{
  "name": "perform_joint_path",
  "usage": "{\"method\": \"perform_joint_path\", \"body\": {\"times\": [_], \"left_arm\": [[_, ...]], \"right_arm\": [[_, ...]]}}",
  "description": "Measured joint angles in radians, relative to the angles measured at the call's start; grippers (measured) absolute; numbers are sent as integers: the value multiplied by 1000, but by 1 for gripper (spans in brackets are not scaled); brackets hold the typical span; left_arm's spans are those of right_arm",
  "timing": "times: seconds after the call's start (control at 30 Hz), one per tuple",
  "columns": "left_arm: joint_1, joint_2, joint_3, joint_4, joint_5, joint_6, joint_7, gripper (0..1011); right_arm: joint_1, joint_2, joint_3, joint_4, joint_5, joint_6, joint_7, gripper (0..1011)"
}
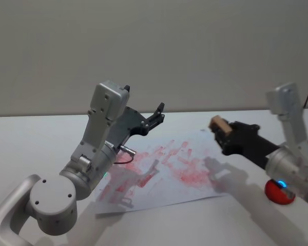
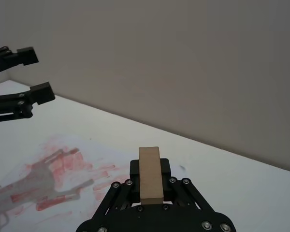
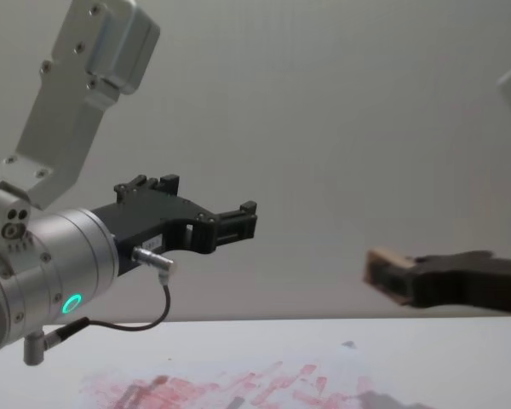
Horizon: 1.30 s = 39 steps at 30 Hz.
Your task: Use the one hand to pick up the stamp and affix it onto the A4 paper.
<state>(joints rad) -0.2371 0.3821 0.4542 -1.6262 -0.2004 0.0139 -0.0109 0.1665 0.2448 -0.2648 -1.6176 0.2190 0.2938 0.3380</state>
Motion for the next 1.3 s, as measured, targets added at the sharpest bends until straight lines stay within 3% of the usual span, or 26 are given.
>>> {"method": "perform_joint_path", "body": {"times": [0.37, 0.43, 0.63, 0.9, 1.3], "left_arm": [[0, 0, 0, 0, 0, 0, 0, 1001], [0, 0, 0, 0, 0, 0, 0, 1001], [0, 0, 0, 0, 0, 0, 0, 1001], [0, 0, 0, 0, 0, 0, 0, 1001], [0, 0, 0, 0, 0, 0, 0, 1001]], "right_arm": [[-122, 77, 51, -134, 93, 48, -140, 219], [-165, 102, 68, -167, 120, 68, -177, 219], [-228, 143, 95, -209, 159, 106, -234, 219], [-268, 172, 113, -226, 178, 139, -266, 219], [-281, 186, 119, -216, 179, 176, -269, 219]]}}
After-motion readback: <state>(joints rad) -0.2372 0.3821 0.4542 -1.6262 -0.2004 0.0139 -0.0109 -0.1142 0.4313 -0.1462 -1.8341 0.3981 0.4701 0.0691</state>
